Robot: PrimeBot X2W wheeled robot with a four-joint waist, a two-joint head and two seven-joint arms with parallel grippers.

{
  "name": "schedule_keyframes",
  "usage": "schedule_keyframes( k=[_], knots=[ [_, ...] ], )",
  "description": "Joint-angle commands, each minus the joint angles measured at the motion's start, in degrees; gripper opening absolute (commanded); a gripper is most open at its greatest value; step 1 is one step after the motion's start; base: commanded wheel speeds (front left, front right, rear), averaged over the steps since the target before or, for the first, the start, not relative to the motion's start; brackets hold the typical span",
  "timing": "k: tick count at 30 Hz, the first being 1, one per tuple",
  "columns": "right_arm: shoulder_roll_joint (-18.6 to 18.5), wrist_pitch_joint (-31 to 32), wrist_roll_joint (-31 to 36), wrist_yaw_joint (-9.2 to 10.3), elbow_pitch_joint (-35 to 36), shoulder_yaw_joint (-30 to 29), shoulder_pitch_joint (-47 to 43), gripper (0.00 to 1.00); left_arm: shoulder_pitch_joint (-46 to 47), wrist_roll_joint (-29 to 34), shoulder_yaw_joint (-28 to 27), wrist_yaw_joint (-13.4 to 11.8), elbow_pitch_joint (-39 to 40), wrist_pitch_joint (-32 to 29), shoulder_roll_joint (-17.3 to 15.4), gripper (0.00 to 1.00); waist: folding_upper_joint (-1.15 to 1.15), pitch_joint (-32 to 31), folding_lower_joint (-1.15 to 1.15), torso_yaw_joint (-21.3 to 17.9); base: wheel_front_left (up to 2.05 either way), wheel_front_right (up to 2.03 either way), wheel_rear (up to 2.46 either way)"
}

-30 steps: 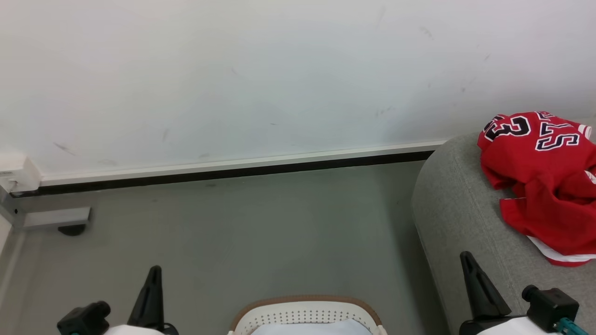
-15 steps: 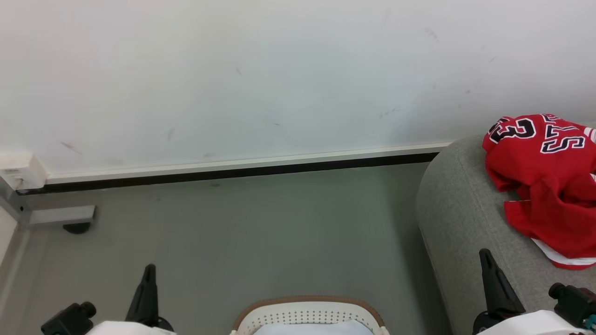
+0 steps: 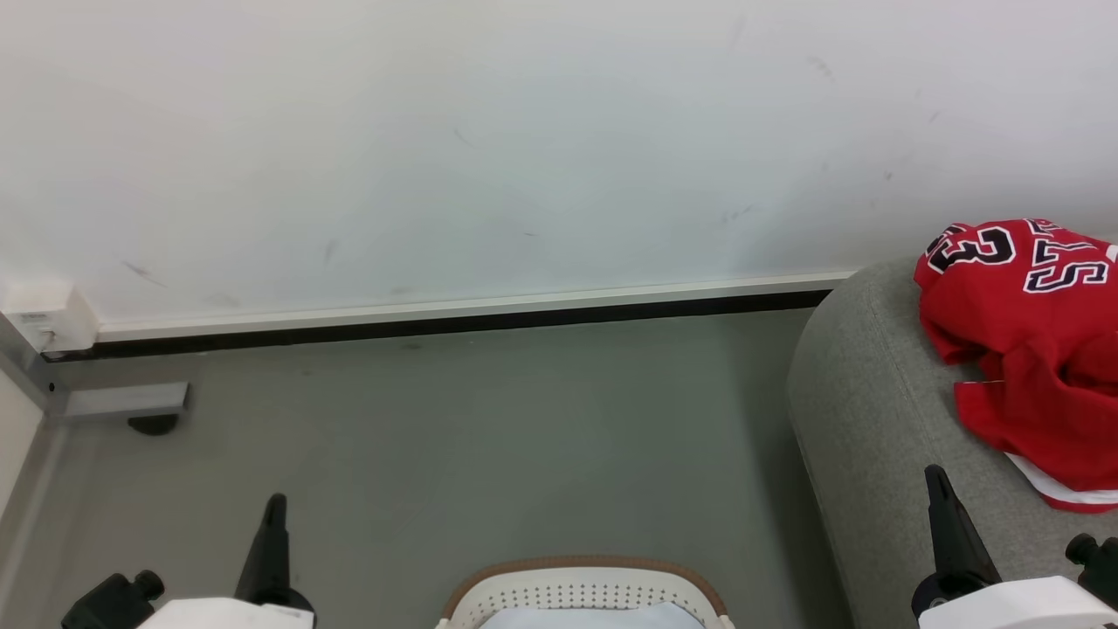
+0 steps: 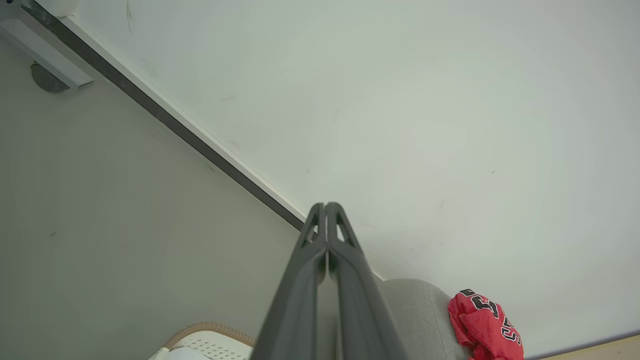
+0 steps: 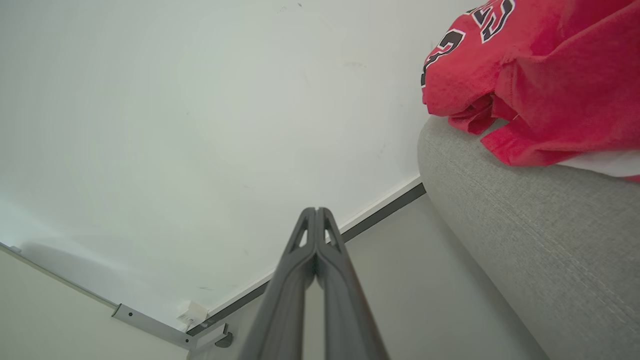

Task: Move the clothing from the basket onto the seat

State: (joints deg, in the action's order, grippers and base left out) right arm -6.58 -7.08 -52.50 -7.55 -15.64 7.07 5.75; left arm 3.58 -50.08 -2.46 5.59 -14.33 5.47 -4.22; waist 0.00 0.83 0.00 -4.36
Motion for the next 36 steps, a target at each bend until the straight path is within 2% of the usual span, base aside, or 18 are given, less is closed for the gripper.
schedule_keyframes(
  k=[1, 36],
  knots=[
    [-0.1, 0.4, -2.2, 0.04, 0.9, -0.6, 1.1, 0.00, 1.4, -2.1, -0.4, 0.1, 0.9, -0.5, -0.1, 0.00, 0.00, 0.0, 0.00, 0.1, 0.00, 0.00, 0.00],
    [-0.4, 4.8, -23.7, 0.07, 1.3, -4.4, 1.2, 0.00, 2.3, -22.5, -2.4, 0.1, 1.6, -6.4, 0.6, 0.00, 0.00, -0.4, 0.00, 1.8, 0.00, 0.00, 0.00]
  ],
)
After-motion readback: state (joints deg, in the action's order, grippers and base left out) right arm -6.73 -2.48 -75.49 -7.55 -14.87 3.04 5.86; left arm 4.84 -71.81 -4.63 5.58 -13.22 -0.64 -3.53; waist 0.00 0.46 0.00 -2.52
